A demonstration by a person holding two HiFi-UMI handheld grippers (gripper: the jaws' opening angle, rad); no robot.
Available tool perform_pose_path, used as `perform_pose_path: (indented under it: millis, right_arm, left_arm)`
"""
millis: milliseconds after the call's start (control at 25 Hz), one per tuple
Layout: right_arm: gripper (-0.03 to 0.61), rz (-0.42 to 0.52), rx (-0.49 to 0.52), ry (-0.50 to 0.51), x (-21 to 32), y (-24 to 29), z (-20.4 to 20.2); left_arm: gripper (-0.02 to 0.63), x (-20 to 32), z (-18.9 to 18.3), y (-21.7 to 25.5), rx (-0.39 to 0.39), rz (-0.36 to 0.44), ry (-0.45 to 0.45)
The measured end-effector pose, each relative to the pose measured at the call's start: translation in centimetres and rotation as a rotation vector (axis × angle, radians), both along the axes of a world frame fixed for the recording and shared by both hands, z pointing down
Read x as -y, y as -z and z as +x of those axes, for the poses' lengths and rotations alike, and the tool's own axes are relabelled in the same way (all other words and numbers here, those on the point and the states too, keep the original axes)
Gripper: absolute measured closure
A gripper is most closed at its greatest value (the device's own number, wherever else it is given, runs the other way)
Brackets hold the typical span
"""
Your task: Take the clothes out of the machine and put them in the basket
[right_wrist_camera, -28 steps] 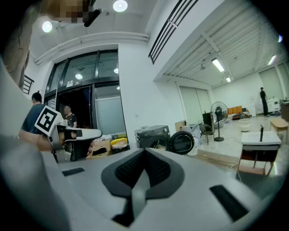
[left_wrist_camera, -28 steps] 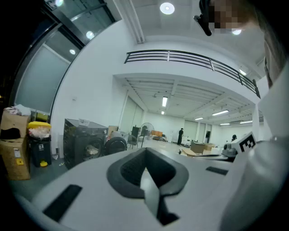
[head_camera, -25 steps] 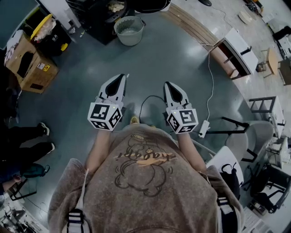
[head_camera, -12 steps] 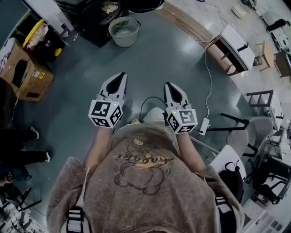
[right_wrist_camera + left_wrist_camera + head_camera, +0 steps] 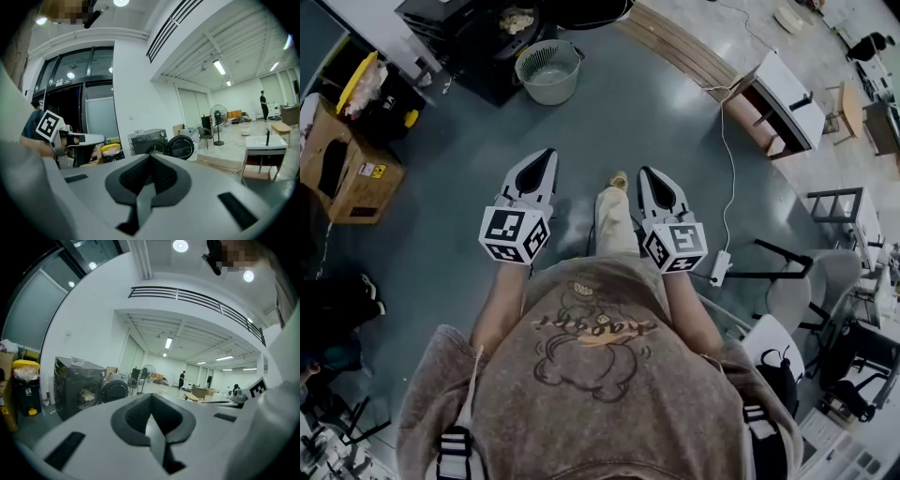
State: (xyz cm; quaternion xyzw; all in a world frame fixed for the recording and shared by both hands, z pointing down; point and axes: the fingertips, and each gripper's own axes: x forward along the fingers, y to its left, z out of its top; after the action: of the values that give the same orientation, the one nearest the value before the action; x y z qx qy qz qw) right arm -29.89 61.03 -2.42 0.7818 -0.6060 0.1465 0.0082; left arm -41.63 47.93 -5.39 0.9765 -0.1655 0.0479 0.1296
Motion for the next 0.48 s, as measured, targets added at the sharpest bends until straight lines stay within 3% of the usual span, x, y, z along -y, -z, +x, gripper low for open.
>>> perform_pose_path:
  millis: [480]
  right_arm:
    - [0.581,-0.018,0.036,0.088,12.2,-1.5,13.6]
  left_arm:
    - [0.607,11.6,13.0,-0.8,0.022,-0.017,0.074]
